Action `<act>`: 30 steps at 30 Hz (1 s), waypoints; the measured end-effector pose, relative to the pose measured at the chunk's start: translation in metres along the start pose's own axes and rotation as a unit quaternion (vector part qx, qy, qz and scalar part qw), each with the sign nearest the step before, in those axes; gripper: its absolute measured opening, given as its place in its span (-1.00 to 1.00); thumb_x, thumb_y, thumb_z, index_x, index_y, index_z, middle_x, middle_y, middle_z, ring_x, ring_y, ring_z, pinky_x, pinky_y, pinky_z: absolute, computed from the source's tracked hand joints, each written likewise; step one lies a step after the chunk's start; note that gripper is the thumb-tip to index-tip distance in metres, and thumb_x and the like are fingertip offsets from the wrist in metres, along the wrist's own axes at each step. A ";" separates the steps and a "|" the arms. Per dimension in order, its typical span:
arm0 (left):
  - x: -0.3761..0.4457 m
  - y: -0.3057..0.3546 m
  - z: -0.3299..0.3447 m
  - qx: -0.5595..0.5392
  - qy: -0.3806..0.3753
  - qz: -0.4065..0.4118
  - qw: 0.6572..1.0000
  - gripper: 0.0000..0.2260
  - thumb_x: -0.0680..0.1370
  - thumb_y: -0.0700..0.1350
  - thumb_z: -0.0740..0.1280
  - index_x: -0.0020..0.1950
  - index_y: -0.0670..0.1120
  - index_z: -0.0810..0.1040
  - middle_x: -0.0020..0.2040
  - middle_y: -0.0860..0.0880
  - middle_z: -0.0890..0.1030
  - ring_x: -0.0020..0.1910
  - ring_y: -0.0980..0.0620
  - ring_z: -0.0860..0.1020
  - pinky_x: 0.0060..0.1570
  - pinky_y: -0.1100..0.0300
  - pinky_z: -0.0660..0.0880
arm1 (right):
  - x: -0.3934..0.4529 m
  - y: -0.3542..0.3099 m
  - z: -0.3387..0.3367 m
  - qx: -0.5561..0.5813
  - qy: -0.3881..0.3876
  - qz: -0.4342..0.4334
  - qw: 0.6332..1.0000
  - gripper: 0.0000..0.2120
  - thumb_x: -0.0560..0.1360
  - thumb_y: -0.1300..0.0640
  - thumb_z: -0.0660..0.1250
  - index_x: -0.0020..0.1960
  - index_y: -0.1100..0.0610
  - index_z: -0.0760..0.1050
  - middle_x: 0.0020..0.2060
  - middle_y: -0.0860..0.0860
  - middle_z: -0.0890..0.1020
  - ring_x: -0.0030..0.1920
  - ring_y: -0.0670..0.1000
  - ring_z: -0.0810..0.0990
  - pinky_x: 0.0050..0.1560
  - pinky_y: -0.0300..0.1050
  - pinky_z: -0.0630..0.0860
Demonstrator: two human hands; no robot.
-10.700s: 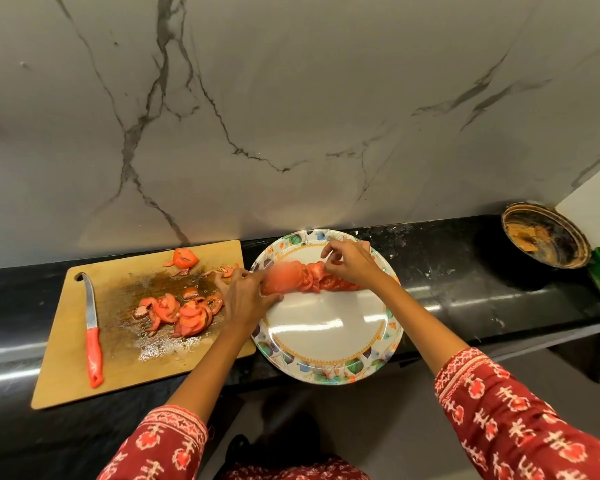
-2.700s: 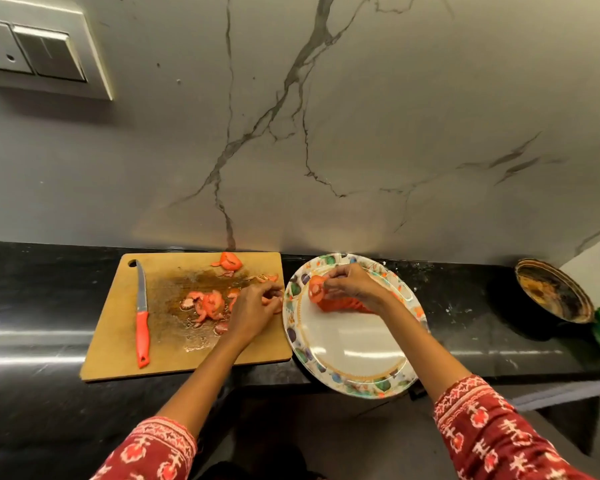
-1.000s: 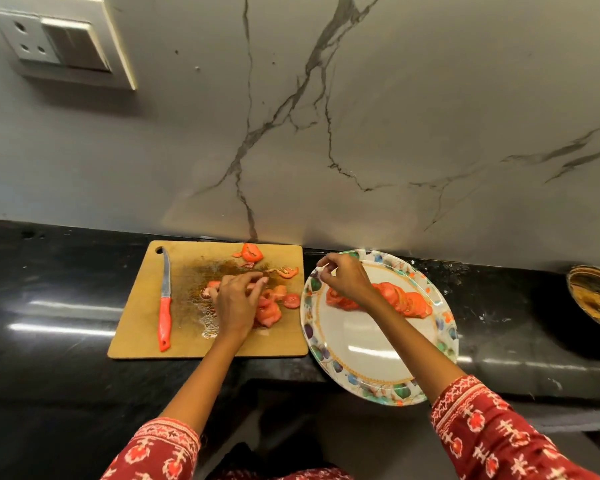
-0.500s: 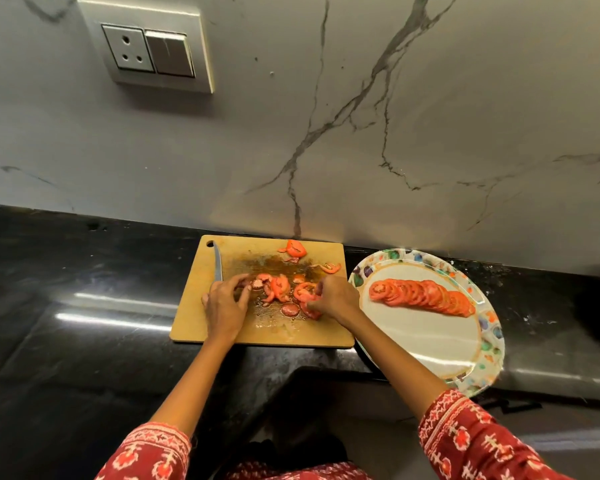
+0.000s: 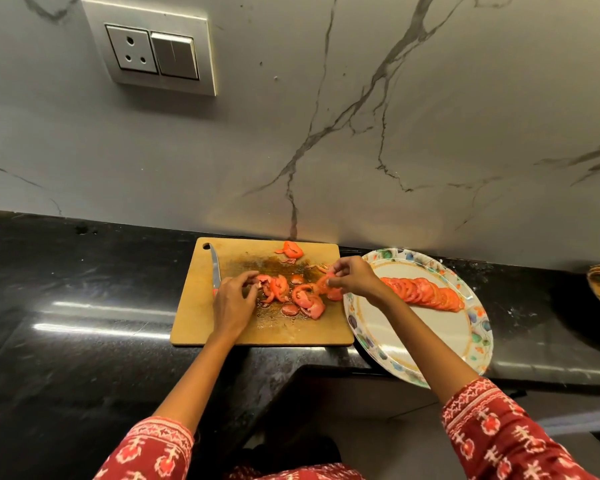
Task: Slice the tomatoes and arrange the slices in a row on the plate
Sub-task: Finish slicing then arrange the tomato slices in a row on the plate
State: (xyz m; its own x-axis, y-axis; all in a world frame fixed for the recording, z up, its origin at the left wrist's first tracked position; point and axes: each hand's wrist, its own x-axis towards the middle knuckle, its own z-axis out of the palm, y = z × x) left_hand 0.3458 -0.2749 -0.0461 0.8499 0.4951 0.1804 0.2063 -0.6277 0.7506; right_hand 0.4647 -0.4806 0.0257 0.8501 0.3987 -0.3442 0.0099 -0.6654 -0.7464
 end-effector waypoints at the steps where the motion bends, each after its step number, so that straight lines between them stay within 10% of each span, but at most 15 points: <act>1: 0.000 0.000 0.001 -0.001 -0.002 0.002 1.000 -0.75 0.50 -0.19 0.36 0.17 -0.09 0.58 -0.02 -0.14 0.63 -0.02 -0.09 0.53 -0.04 0.05 0.48 | 0.000 0.001 -0.003 0.001 0.004 0.000 1.000 -0.88 0.43 0.34 0.41 -0.12 0.19 0.50 -0.28 0.06 0.57 -0.28 -0.06 0.56 -0.33 -0.24 0.50; 10: 0.000 0.019 0.023 -0.009 -0.027 0.015 0.999 -0.74 0.50 -0.18 0.34 0.19 -0.05 0.57 0.01 -0.15 0.60 0.05 -0.09 0.50 -0.01 0.05 0.45 | -0.004 0.031 -0.054 -0.032 0.139 0.038 0.989 -0.92 0.43 0.35 0.39 -0.17 0.21 0.56 -0.20 0.17 0.64 -0.26 0.05 0.58 -0.36 -0.18 0.49; 16: -0.001 0.022 0.034 -0.015 0.013 0.014 1.000 -0.77 0.48 -0.25 0.35 0.13 -0.12 0.60 -0.03 -0.15 0.64 0.02 -0.15 0.51 0.01 -0.08 0.44 | -0.001 0.055 -0.076 -0.122 0.125 0.070 0.982 -0.87 0.41 0.27 0.44 -0.04 0.23 0.62 -0.09 0.16 0.67 -0.04 0.10 0.64 0.03 0.04 0.57; 24: -0.006 0.030 0.036 0.001 0.036 0.003 0.999 -0.76 0.49 -0.24 0.34 0.16 -0.12 0.59 0.02 -0.12 0.63 0.07 -0.12 0.50 0.04 -0.05 0.37 | 0.012 0.055 -0.047 -0.154 0.147 0.079 0.974 -0.87 0.44 0.16 0.43 -0.06 0.20 0.60 -0.16 0.08 0.61 -0.16 0.00 0.52 -0.39 -0.30 0.29; 30: -0.005 0.032 0.032 0.008 0.033 -0.010 0.999 -0.75 0.49 -0.24 0.35 0.16 -0.11 0.59 0.03 -0.12 0.63 0.08 -0.11 0.50 0.05 -0.05 0.40 | 0.016 0.064 -0.049 -0.231 0.163 0.051 0.958 -0.86 0.40 0.10 0.46 -0.12 0.16 0.60 -0.15 0.08 0.65 -0.17 0.00 0.54 -0.28 -0.21 0.34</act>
State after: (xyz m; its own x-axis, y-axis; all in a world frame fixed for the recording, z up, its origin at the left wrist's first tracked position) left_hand 0.3634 -0.3164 -0.0436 0.8116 0.5458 0.2084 0.2302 -0.6265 0.7446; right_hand 0.5047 -0.5482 0.0002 0.9776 0.1482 -0.1496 0.0855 -0.9286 -0.3612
